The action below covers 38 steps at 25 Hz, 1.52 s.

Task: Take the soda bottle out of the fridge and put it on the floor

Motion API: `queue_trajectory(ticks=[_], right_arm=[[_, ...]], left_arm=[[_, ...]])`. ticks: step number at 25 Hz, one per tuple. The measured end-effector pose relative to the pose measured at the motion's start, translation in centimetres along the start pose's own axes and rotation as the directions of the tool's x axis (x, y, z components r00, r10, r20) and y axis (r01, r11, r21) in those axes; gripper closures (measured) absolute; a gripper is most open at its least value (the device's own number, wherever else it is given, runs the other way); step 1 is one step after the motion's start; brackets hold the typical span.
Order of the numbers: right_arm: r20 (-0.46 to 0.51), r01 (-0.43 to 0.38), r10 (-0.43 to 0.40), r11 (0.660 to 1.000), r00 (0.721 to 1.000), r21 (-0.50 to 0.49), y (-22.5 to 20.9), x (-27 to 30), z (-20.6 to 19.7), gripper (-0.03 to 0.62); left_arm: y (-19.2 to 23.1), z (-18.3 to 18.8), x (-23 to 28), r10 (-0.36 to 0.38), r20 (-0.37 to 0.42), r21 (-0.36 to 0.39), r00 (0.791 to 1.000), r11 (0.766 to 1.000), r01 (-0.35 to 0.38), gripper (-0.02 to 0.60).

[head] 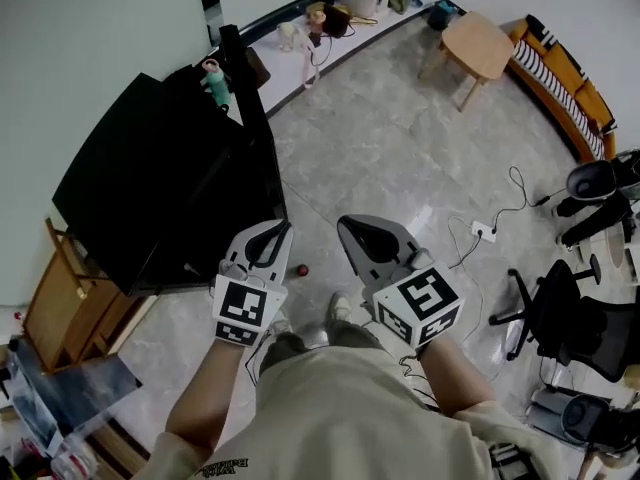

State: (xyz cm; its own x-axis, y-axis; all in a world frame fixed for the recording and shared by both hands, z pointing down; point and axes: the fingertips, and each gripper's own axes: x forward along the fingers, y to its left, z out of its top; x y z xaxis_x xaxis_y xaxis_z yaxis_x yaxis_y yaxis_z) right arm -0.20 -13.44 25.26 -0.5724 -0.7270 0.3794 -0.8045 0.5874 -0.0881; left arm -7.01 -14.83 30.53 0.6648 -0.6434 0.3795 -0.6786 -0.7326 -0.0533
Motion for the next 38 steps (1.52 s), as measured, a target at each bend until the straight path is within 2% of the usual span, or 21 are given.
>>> queue_trajectory(ticks=[8,14,17,23,29,38], right_arm=[[0.173,-0.052,0.070,0.993,0.982,-0.107,4.7,-2.3,9.2,0.597],[0.279,-0.055,0.100,0.985,0.955,-0.165,6.5,-4.5,13.4,0.597],[0.326,-0.034,0.092,0.983,0.941,-0.180,6.6,-5.8,14.9,0.597],[0.373,0.003,0.069,0.982,0.925,-0.191,5.4,-8.3,15.9,0.597],[0.360,0.039,0.037,0.979,0.932,-0.201,4.4,-9.2,15.2,0.597],[0.341,0.032,0.028,0.985,0.940,-0.170,3.5,-8.7,14.2,0.597]], left_arm=[[1.2,7.8,-7.5,0.049,0.139,0.064,0.989,0.996,-0.058,0.566],[2.0,12.5,-11.6,0.093,0.255,0.077,0.962,0.990,-0.116,0.566],[2.3,13.8,-12.8,0.111,0.285,0.079,0.952,0.987,-0.139,0.566],[2.2,15.2,-13.6,0.129,0.286,0.087,0.949,0.983,-0.160,0.566],[1.6,16.3,-13.1,0.106,0.282,0.120,0.954,0.982,-0.144,0.566],[0.7,16.0,-12.4,0.080,0.275,0.120,0.958,0.986,-0.117,0.566]])
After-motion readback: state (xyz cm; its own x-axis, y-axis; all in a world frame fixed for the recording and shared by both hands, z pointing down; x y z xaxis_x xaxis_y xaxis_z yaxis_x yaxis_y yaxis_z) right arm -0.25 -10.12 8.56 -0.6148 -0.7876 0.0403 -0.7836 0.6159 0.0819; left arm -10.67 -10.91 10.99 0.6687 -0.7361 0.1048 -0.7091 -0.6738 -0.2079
